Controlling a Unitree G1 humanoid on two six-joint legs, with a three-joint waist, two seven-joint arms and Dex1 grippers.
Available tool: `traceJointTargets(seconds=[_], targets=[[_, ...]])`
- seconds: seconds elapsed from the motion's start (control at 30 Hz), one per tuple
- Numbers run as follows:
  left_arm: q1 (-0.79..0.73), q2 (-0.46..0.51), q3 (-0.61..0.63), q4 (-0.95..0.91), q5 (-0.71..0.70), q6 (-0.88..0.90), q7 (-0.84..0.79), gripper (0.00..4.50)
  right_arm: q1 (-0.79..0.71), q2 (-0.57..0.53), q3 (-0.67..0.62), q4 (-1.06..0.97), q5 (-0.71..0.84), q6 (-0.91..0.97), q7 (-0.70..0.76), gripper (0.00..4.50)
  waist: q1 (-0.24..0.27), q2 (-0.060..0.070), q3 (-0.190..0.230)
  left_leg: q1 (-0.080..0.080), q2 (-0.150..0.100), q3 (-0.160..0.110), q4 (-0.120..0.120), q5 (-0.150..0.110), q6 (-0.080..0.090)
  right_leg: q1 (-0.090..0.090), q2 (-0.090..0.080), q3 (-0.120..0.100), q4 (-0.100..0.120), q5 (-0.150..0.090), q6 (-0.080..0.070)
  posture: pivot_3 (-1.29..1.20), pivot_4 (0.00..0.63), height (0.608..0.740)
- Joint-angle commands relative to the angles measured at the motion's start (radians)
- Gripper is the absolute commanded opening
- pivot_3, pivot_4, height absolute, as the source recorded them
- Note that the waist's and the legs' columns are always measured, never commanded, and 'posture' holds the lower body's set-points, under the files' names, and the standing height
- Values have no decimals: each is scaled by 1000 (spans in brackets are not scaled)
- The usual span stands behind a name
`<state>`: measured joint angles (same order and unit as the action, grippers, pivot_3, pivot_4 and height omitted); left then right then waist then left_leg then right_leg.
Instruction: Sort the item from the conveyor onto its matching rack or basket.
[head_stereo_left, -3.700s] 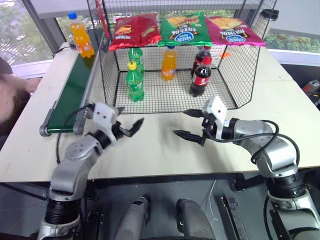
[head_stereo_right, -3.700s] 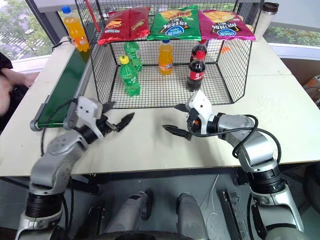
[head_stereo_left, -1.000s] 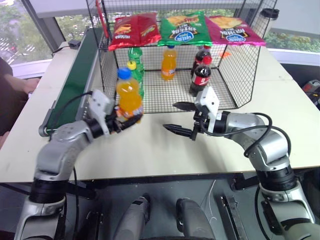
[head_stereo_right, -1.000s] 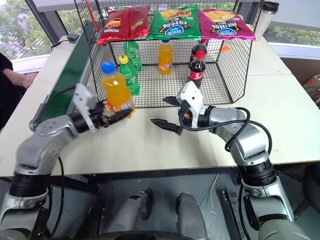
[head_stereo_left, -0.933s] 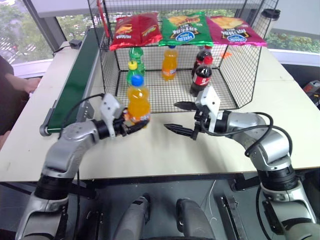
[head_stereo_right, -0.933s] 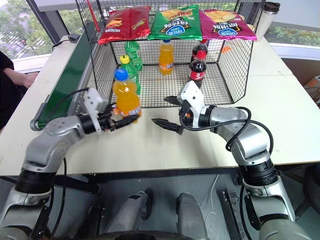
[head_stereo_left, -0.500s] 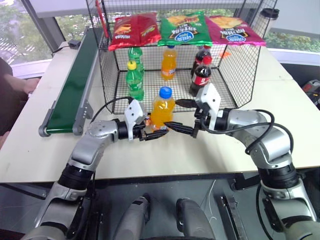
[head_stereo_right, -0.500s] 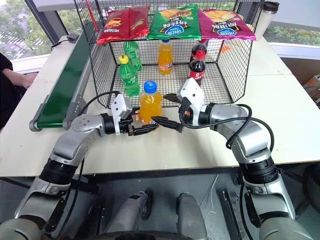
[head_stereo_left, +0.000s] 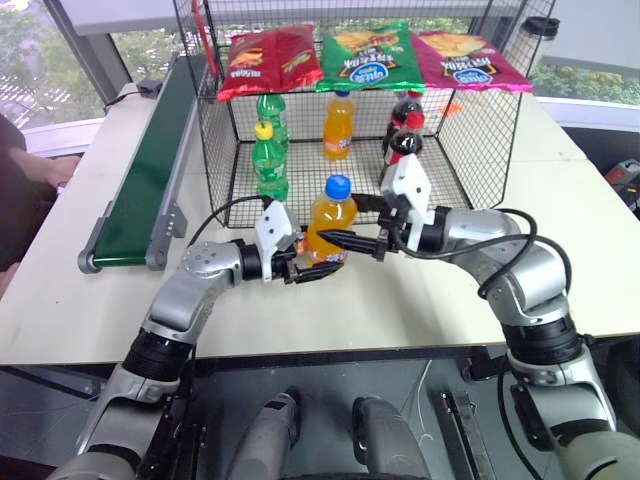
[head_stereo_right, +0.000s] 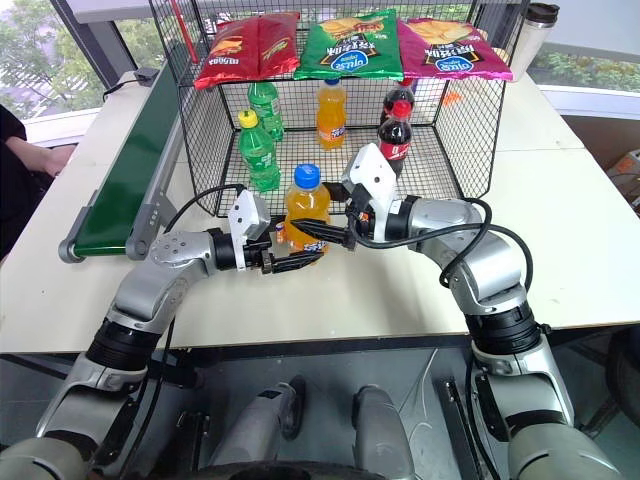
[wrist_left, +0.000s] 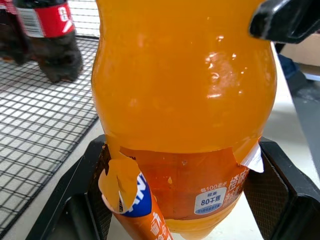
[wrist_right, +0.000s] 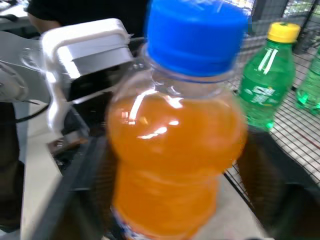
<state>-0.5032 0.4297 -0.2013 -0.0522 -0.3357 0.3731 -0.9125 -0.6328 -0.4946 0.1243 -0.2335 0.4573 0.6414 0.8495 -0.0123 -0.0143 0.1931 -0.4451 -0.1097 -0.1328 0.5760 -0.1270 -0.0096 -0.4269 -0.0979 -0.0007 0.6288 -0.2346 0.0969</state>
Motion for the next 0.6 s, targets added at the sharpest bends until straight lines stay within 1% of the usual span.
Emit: traceJointTargets(seconds=[0.03, 0.23, 0.33, 0.53, 0.6], targets=[[-3, -9, -2, -89, -21, 5, -13, 2901, -37, -2, -31, -3, -4, -23, -13, 2372, 0, 0, 0, 0, 0, 0, 0, 0, 0, 0, 0, 0, 0, 0, 0, 0, 150, 738], [-7, -27, 14, -86, -22, 37, 27, 2901, -38, -5, -29, -11, -11, -17, -20, 2371, 1, 0, 0, 0, 0, 0, 0, 0, 0, 0, 0, 0, 0, 0, 0, 0, 150, 738], [-1, -21, 13, -98, -36, 59, 13, 4460, -36, -3, -28, -11, -20, -15, -32, 2371, 1, 0, 0, 0, 0, 0, 0, 0, 0, 0, 0, 0, 0, 0, 0, 0, 150, 738], [20, 9, 12, -133, -16, 113, 35, 4460, -38, 4, -28, 17, -53, -31, -64, 2371, -2, 0, 0, 0, 0, 0, 0, 1, 1, 0, 0, 0, 1, 0, 0, 0, 150, 738], [34, 24, 29, -148, -21, 132, 47, 4460, -51, 18, -33, 52, -76, -48, -95, 2371, -2, 0, 0, 0, 0, 0, 0, 1, 1, 0, 0, 0, 1, 0, 0, 0, 150, 738]])
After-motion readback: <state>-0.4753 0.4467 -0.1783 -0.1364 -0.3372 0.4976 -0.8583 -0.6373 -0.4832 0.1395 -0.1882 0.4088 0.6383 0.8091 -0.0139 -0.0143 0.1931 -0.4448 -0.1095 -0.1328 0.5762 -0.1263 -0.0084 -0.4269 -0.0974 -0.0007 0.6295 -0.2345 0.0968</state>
